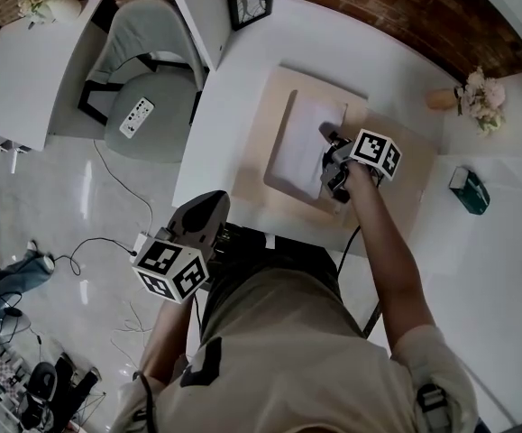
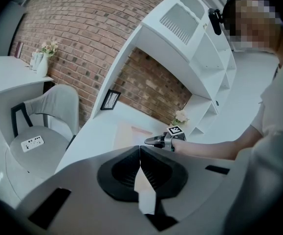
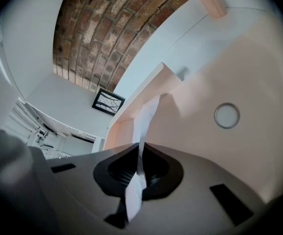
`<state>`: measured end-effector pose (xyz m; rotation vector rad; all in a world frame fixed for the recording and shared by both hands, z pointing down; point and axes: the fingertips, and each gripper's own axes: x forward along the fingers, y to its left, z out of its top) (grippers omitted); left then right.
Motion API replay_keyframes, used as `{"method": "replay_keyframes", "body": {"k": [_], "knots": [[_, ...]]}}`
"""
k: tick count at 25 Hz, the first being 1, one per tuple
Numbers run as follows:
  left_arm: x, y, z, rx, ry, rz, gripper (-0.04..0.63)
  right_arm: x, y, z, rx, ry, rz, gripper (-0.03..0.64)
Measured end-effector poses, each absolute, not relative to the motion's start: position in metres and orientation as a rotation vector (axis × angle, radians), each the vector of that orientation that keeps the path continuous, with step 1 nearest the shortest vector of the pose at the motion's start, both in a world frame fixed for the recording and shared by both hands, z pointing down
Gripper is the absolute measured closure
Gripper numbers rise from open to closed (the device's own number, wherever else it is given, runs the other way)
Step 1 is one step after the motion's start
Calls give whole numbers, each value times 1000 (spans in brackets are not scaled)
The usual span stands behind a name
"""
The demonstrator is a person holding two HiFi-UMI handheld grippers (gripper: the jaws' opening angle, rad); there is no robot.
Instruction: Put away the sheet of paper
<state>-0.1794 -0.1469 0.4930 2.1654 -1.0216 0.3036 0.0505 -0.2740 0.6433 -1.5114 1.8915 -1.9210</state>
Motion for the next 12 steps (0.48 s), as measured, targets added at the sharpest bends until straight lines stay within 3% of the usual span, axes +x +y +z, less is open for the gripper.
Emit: {"method": "replay_keyframes", "body": {"k": [12], "knots": [[-184,-140,489,2178,-1022,290,577,49,-273,642,-1529,1889,-1907,589]]}}
